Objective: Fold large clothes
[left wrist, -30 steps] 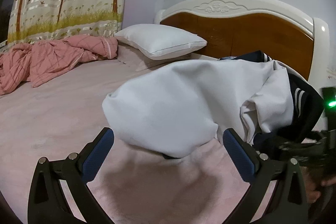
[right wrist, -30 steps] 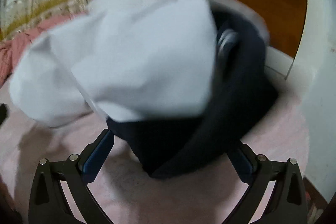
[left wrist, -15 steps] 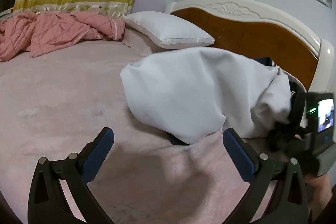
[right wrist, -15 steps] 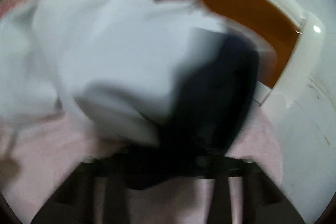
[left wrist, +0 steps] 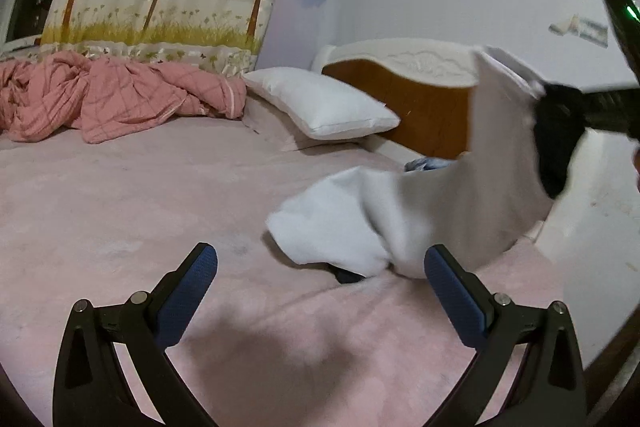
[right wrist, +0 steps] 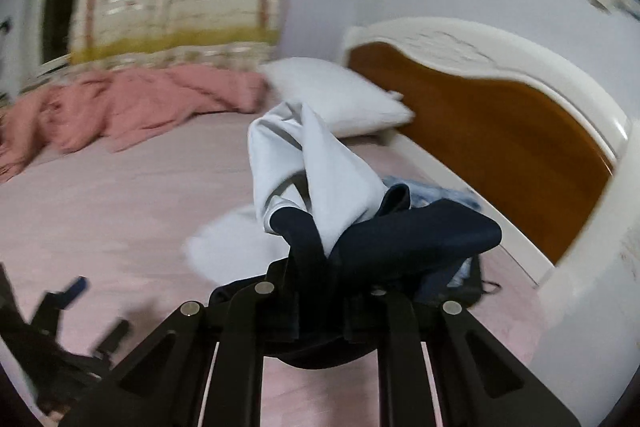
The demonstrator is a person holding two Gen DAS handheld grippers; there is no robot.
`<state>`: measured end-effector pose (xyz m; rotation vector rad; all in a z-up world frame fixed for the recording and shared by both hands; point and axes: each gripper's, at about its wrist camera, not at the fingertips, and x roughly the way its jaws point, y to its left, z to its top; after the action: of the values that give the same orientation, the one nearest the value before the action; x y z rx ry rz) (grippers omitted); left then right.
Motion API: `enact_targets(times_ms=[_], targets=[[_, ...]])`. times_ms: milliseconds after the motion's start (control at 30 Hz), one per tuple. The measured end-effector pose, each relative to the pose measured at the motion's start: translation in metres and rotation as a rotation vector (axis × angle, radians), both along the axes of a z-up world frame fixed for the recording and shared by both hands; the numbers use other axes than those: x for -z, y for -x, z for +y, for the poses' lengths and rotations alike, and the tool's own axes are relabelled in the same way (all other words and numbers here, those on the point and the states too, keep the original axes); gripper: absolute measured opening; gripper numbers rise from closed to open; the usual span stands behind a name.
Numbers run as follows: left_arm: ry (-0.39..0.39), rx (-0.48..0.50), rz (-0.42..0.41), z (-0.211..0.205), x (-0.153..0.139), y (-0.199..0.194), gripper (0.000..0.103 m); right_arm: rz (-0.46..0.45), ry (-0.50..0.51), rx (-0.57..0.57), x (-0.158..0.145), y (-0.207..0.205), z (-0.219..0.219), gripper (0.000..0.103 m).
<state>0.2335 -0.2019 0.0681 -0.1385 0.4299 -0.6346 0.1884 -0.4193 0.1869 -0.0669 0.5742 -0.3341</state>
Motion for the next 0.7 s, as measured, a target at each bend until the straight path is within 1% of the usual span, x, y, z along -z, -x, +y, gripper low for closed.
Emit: enact_targets(times_ms=[67, 100, 167, 200, 267, 300, 367, 433, 533, 567, 600, 667, 700], targets=[[0.016, -0.006, -0.004, 0.021, -0.007, 0.013, 0.103, 0.022, 0.019, -0.056, -0.016, -0.006, 0.031, 0.014], [0.027, -0.013, -0.006, 0.033, -0.010, 0.020, 0.103, 0.033, 0.048, -0.103, -0.027, -0.012, 0.060, 0.014], [0.040, -0.049, -0.004, 0.060, -0.015, 0.031, 0.103, 0.051, 0.093, -0.176, -0.038, -0.028, 0.106, 0.014], [0.045, -0.076, -0.001, 0.075, -0.016, 0.035, 0.103, 0.061, 0.095, -0.202, -0.045, -0.028, 0.126, 0.013], [0.058, -0.119, 0.015, 0.104, -0.018, 0.039, 0.103, 0.075, 0.072, -0.249, -0.058, -0.036, 0.170, 0.012], [0.065, -0.146, 0.028, 0.123, -0.019, 0.040, 0.103, 0.075, 0.054, -0.272, -0.070, -0.047, 0.193, 0.011], [0.076, -0.191, 0.040, 0.155, -0.020, 0.043, 0.103, 0.068, 0.008, -0.308, -0.094, -0.061, 0.221, 0.011], [0.074, -0.224, 0.044, 0.184, -0.022, 0.045, 0.103, 0.049, -0.043, -0.352, -0.116, -0.070, 0.241, 0.011], [0.069, -0.245, 0.042, 0.214, -0.023, 0.046, 0.103, -0.015, -0.075, -0.412, -0.149, -0.061, 0.256, 0.011], [0.072, -0.258, 0.047, 0.220, -0.022, 0.045, 0.103, -0.024, -0.086, -0.421, -0.153, -0.056, 0.258, 0.011], [0.083, -0.265, 0.057, 0.226, -0.021, 0.045, 0.103, -0.012, -0.100, -0.431, -0.152, -0.055, 0.259, 0.011], [0.122, -0.240, 0.082, 0.236, -0.018, 0.045, 0.103, 0.070, -0.128, -0.461, -0.126, -0.048, 0.255, 0.011], [0.135, -0.228, 0.088, 0.240, -0.017, 0.047, 0.103, 0.101, -0.140, -0.473, -0.116, -0.054, 0.258, 0.011]])
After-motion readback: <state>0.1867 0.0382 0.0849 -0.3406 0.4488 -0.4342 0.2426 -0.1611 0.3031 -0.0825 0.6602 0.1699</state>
